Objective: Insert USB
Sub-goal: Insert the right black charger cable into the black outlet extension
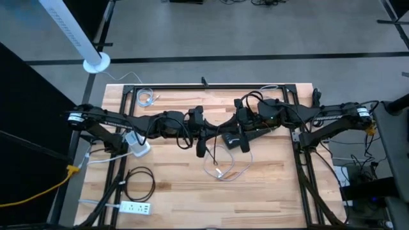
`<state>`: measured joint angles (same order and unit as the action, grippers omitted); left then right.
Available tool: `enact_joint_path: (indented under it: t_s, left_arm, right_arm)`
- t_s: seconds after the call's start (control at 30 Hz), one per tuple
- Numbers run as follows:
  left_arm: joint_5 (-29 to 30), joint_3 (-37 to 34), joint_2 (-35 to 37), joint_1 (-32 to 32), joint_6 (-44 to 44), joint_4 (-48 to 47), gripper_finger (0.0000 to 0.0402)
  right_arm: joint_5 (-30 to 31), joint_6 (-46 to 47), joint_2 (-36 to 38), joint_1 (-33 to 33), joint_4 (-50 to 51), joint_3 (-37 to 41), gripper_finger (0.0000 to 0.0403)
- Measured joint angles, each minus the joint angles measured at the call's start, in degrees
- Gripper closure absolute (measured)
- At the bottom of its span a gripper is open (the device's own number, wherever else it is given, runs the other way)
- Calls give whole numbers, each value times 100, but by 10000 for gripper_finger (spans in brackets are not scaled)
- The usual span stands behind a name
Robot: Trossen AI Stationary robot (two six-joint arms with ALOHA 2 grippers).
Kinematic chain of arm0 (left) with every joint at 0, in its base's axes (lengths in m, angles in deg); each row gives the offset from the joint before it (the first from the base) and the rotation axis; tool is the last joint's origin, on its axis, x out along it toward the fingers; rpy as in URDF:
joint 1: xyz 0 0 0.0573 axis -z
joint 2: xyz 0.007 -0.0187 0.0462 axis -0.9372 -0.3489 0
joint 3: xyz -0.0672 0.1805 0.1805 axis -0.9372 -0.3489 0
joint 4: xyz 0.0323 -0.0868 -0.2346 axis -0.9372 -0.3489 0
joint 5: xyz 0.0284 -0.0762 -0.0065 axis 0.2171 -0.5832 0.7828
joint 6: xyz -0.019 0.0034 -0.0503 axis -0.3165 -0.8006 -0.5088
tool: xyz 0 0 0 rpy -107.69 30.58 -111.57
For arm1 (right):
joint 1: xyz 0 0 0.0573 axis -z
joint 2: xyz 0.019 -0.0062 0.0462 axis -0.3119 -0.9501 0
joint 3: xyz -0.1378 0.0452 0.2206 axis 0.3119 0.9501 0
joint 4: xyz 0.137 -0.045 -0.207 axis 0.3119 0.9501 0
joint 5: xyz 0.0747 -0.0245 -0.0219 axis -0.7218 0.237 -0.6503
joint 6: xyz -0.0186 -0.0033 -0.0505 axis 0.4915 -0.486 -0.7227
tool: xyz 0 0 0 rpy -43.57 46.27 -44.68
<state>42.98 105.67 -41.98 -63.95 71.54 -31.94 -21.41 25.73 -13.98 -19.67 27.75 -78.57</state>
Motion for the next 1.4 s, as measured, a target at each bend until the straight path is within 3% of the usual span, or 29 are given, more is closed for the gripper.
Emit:
enact_joint_path:
  t_s: [0.2,0.43,0.57,0.83,0.97,1.1,1.4]
  left_arm:
    - [-142,10,28,0,-15,-287,313]
    - [-706,11,119,162,-96,-1180,235]
    - [-554,-2,170,396,-231,-1383,213]
    - [684,-477,181,892,-1180,-1207,231]
    - [1130,-609,181,1112,-1477,-1027,251]
    - [1222,-610,186,1165,-1545,-1005,274]
    - [1228,-612,188,1254,-1556,-1004,311]
  right_arm:
    - [-220,-164,104,176,92,2,388]
    - [-1084,-595,185,847,457,2,388]
    - [-1839,-1081,188,1334,708,140,388]
    - [-3432,-2167,148,2392,525,1207,388]
    - [-3899,-2478,-11,2714,-220,1941,388]
    - [-4330,-2385,-288,2884,-1056,2493,388]
    - [-4488,-2626,-1187,2929,-2149,2969,388]
